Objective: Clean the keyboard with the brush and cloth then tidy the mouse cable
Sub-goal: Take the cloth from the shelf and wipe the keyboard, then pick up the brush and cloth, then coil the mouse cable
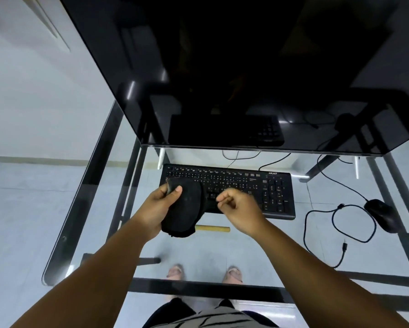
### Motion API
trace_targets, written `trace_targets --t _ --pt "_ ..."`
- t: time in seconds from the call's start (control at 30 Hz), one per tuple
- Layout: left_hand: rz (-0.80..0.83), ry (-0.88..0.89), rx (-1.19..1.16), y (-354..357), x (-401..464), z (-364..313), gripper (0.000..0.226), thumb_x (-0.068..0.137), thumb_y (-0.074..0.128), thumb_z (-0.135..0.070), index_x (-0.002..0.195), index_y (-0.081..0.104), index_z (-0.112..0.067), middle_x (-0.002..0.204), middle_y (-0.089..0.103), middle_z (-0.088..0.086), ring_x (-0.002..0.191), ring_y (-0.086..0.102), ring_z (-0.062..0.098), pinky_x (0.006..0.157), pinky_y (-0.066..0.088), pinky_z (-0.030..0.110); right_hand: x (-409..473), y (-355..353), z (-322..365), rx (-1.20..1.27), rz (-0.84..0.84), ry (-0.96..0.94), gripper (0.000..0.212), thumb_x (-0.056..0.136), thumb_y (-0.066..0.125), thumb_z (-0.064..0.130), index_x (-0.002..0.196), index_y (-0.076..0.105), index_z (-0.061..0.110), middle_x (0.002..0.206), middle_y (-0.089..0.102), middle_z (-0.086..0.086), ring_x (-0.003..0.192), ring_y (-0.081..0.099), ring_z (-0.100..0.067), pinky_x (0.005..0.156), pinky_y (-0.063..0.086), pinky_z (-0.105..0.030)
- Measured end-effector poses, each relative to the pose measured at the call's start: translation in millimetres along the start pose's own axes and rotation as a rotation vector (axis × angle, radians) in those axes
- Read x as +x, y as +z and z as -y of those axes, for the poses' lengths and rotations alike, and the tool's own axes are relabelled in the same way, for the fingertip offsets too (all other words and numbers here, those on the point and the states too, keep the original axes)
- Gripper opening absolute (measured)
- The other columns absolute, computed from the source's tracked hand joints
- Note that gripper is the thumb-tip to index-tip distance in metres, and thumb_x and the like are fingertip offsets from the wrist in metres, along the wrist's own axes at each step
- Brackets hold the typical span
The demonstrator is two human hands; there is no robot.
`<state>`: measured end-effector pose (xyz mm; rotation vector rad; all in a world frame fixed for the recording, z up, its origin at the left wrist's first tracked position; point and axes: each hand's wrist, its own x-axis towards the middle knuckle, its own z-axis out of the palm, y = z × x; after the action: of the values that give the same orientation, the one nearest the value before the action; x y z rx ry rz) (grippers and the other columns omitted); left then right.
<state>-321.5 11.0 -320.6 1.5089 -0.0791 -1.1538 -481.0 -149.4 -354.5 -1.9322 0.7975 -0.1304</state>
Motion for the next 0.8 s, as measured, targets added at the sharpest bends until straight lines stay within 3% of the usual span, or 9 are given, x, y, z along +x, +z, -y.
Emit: trace_targets --t 0.07,0.17,0.27,0.37,0.5,0.67,0.8 --pt "-0.008 -0.039 -0.036 -9.5 -7.3 7.0 0.028 0.094 0.06 -0.028 0.122 0.064 -0.022 0.118 0.07 0.005 0.111 0.065 0.026 0.094 0.053 0.048 -5.8 17.2 -2.3 -0.157 0.096 -0.089 0.011 0.086 0.067 0.014 0.096 0.07 0.02 0.088 0.063 0.01 0.074 0.056 0.0 0.072 0.044 -0.02" --pt "0.008 -0.093 -0.056 -27.0 -14.1 13.0 0.033 0.09 0.066 -0.017 0.123 0.062 -0.023 0.118 0.07 0.006 0.109 0.066 0.025 0.088 0.054 0.042 -10.3 39.3 -1.3 -0.455 0.205 -0.143 0.032 0.088 0.065 0.031 0.118 0.063 0.022 0.115 0.057 0.006 0.109 0.047 -0.012 0.092 0.042 -0.028" --pt "0.041 -0.131 -0.044 -38.1 -16.9 16.6 0.039 0.086 0.066 -0.002 0.122 0.061 -0.018 0.117 0.07 0.009 0.108 0.066 0.028 0.087 0.055 0.041 -14.9 51.9 -0.5 -0.594 0.218 -0.097 0.036 0.089 0.061 0.036 0.123 0.059 0.026 0.121 0.053 0.007 0.118 0.043 -0.014 0.092 0.046 -0.033" --pt "0.05 -0.162 -0.071 -45.2 -16.4 22.8 0.04 0.087 0.062 0.004 0.123 0.06 -0.014 0.119 0.069 0.012 0.11 0.065 0.03 0.088 0.054 0.042 -25.7 59.0 -5.1 -0.643 0.177 -0.103 0.024 0.093 0.054 0.039 0.11 0.064 0.025 0.11 0.057 0.007 0.113 0.05 -0.015 0.084 0.048 -0.031" --pt "0.041 -0.201 -0.117 -52.1 -10.5 33.0 0.042 0.089 0.059 0.005 0.127 0.057 -0.013 0.124 0.065 0.015 0.115 0.061 0.032 0.093 0.051 0.047 -40.6 58.0 -18.1 -0.58 0.201 -0.111 0.047 0.083 0.059 0.061 0.114 0.061 0.026 0.11 0.054 0.01 0.105 0.048 -0.009 0.085 0.046 -0.028" --pt "0.046 -0.195 -0.089 -57.1 -6.2 34.8 0.049 0.087 0.062 0.006 0.129 0.054 -0.018 0.124 0.065 0.013 0.115 0.061 0.031 0.092 0.052 0.046 -46.3 54.5 -22.2 -0.653 0.208 -0.191 0.017 0.09 0.058 0.033 0.104 0.064 0.025 0.102 0.056 0.008 0.103 0.052 -0.014 0.08 0.047 -0.029" --pt "0.081 -0.198 -0.062 -57.2 -4.0 38.0 0.055 0.085 0.065 0.007 0.13 0.051 -0.021 0.124 0.065 0.011 0.113 0.062 0.03 0.09 0.053 0.047 -58.4 44.5 -33.3 -0.54 0.077 -0.056 0.011 0.086 0.06 0.03 0.094 0.063 0.023 0.093 0.061 0.008 0.083 0.058 -0.011 0.071 0.046 -0.026"
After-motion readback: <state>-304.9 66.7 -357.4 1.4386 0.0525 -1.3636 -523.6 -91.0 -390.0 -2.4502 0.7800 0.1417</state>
